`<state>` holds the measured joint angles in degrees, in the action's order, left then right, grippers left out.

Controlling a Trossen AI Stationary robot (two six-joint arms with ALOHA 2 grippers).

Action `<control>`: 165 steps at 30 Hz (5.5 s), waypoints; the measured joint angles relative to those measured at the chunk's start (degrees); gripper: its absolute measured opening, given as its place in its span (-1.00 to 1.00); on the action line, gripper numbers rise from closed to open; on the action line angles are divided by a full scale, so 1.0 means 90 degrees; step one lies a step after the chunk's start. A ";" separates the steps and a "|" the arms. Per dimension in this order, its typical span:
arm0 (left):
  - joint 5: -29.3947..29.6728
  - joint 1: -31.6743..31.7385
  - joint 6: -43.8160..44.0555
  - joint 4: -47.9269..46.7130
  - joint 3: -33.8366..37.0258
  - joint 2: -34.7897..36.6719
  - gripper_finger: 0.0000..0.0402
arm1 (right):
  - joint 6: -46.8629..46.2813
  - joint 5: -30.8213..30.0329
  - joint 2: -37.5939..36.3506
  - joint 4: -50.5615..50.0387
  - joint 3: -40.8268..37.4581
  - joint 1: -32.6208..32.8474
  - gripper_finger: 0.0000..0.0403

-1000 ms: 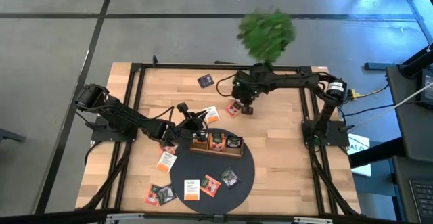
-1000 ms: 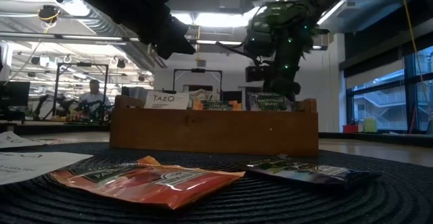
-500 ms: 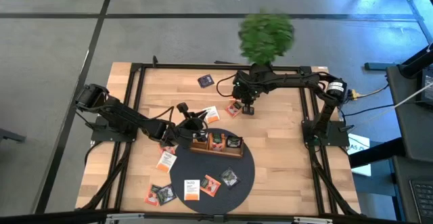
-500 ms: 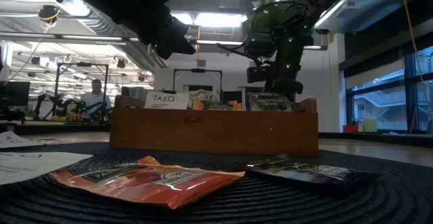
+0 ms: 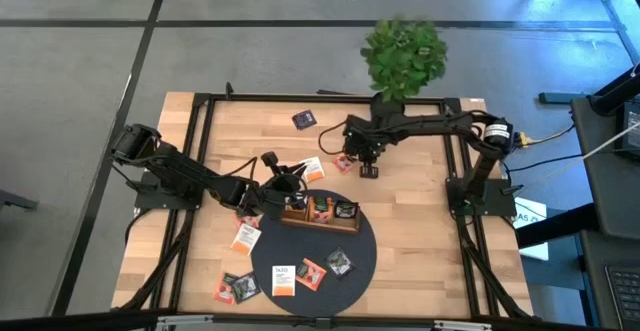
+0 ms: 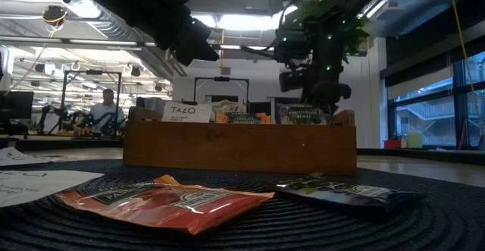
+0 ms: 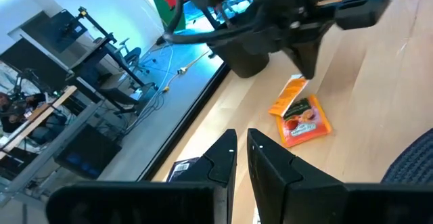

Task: Pick & Place Tea
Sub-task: Put the white orange tea bag into the left section of the wooden organizer

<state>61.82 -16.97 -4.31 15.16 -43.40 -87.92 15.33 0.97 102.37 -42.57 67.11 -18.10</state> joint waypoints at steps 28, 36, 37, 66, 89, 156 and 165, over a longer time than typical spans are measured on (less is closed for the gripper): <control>-0.1175 0.0036 0.0083 0.0197 0.0005 -0.0002 -0.83 | -0.2627 -0.2091 -0.2641 -0.0904 -0.0386 0.2352 -0.69; -0.1186 0.0034 0.0082 0.0194 0.0005 -0.0002 -0.83 | -0.2288 -0.2895 -0.2687 -0.0309 -0.1551 0.2023 -0.10; -0.1180 0.0034 0.0080 0.0194 0.0005 -0.0002 -0.83 | -0.2110 -0.3063 -0.2687 0.0056 -0.1797 0.1952 -0.03; -0.1871 0.0316 0.0411 0.0124 0.0002 -0.0002 -0.83 | -0.1113 -0.0620 -0.1415 0.3834 -0.3696 0.0118 -0.15; -0.1887 0.0316 0.0398 0.0087 -0.0005 -0.0002 -0.83 | -0.1339 -0.0674 -0.1400 0.3599 -0.3704 0.0249 -0.94; -0.3167 0.0260 -0.1156 0.1487 0.0002 -0.0005 -0.83 | -0.3683 0.2079 -0.3763 0.3211 -0.1659 0.2500 -1.00; -0.3324 0.0260 -0.1105 0.1491 0.0002 -0.0005 -0.82 | -0.3849 0.2076 -0.3165 0.3749 -0.1654 0.2785 -1.00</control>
<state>31.91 -14.63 -14.26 28.58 -43.38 -87.96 -19.31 19.66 73.89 -8.82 52.23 6.96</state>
